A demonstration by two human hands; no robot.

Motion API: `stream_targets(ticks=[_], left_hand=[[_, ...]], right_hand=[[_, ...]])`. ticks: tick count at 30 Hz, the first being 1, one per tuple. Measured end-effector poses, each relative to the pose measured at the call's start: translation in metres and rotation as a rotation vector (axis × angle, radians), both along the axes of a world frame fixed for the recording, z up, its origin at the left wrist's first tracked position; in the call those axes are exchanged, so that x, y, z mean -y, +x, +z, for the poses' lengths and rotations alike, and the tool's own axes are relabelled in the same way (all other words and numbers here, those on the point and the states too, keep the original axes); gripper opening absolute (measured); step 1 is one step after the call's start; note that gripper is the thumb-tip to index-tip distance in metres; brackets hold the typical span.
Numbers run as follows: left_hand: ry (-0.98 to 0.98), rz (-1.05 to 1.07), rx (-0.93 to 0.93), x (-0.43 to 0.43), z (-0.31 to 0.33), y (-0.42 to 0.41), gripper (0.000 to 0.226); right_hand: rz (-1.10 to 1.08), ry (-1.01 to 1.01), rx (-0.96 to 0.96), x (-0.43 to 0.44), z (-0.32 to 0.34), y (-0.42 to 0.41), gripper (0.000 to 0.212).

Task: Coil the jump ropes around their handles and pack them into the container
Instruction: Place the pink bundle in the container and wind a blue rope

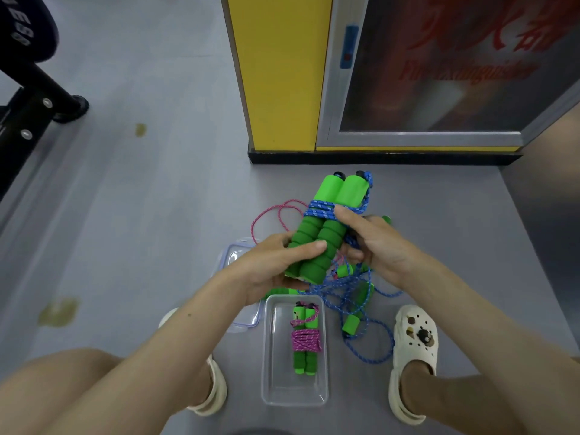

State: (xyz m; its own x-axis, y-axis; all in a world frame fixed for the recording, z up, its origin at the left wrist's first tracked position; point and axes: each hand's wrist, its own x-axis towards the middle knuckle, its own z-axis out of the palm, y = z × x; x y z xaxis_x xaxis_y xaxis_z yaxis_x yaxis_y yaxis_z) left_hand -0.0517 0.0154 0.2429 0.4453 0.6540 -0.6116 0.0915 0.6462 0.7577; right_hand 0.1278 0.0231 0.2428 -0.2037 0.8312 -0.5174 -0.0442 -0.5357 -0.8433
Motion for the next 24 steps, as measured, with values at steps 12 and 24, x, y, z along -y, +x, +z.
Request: stream_targets(ticks=[12, 24], left_hand=[[0.034, 0.151, -0.034, -0.005, -0.002, 0.001, 0.030], [0.310, 0.220, -0.378, -0.009, -0.007, -0.003, 0.029]], right_hand=[[0.011, 0.002, 0.084, 0.000, -0.007, 0.010, 0.041], [0.082, 0.117, 0.314, 0.003, -0.007, 0.012, 0.020]])
